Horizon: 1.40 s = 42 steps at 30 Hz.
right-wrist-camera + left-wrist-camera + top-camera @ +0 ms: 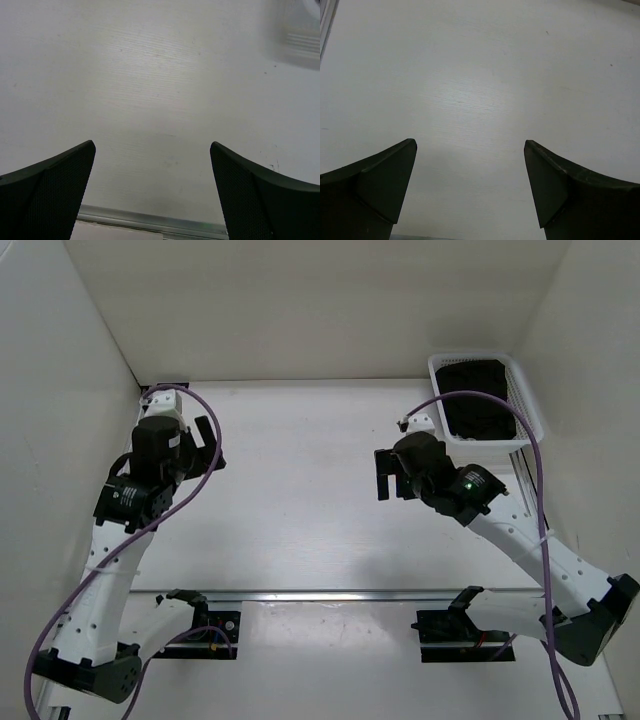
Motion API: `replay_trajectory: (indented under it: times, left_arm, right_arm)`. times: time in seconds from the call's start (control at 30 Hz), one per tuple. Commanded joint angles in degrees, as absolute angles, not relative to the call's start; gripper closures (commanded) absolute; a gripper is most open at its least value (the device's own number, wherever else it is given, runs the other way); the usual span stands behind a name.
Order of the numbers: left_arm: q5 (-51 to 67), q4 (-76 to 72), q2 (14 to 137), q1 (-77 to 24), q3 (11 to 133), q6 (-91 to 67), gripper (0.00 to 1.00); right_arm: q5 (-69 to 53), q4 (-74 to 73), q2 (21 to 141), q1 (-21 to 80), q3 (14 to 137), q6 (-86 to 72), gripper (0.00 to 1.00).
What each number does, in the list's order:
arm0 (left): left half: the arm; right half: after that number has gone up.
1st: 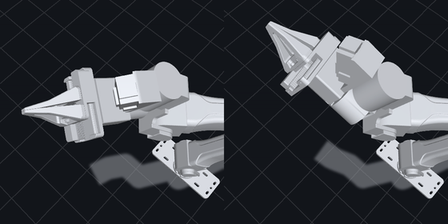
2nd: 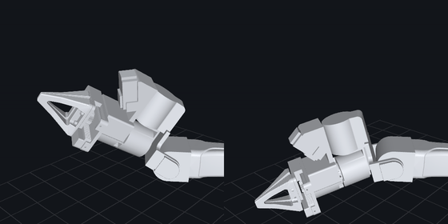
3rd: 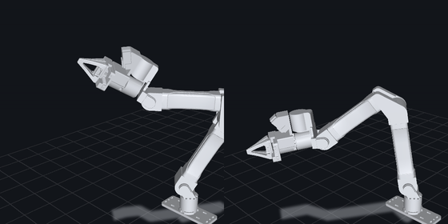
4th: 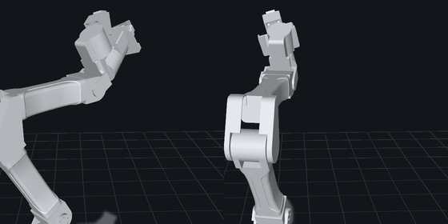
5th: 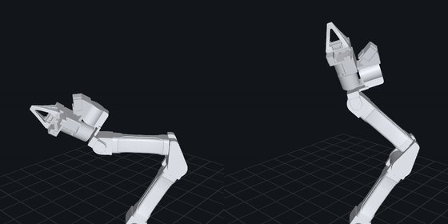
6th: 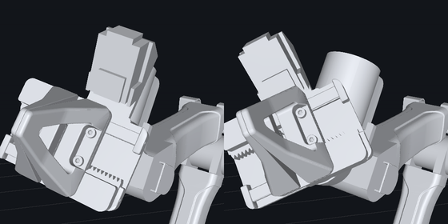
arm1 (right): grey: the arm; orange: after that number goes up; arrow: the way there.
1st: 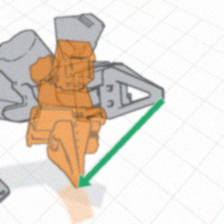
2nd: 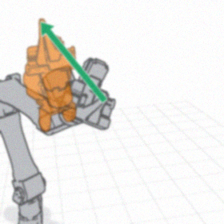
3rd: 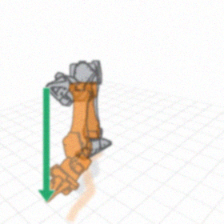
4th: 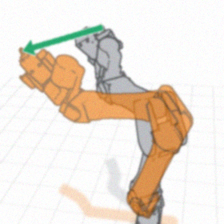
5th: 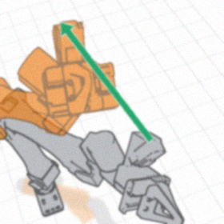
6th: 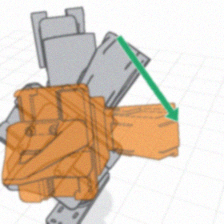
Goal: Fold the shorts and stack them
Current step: Grab the shorts from the pile
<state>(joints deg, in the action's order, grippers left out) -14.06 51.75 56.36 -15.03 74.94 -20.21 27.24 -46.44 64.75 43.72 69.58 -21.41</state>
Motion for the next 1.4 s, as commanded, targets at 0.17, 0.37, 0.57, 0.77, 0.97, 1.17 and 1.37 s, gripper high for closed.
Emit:
replay_trajectory:
  times: [0.17,0.37,0.57,0.77,0.97,1.17,1.37]
  left_arm:
    - [-14.52,48.52,50.62,-15.12,71.63,-20.92,0.0]
    - [-12.48,50.98,56.59,-15.12,71.1,-21.45,0.0]
    - [-11.95,51.59,59.85,-15.12,71.1,-22.68,0.0]
    - [-13.1,51.59,63.19,-15.12,72.77,-22.68,0.0]
    - [-15.55,51.59,65.04,-15.12,73.83,-22.06,0.0]
    - [-21.53,51.07,67.41,-15.12,73.83,-20.74,0.0]
    - [-20.48,51.06,69.43,-15.12,73.92,-23.38,0.0]
  right_arm:
    - [32.32,-45.62,64.6,43.33,66.97,-26.19,0.0]
    - [31.55,-44.99,68.01,33.61,73.72,-22.07,0.0]
    - [15.68,-45.09,79.7,9.96,91.8,-18.46,0.02]
    - [11.0,-45.09,99.02,-1.83,108.43,-20.21,0.02]
    - [4.76,-48.07,124.16,-7.46,131.81,-23.81,0.04]
    - [4.75,-46.24,140.26,-8.17,144.31,-26.18,0.07]
    - [6.85,-40.25,148.08,-8.7,144.32,-28.3,0.16]
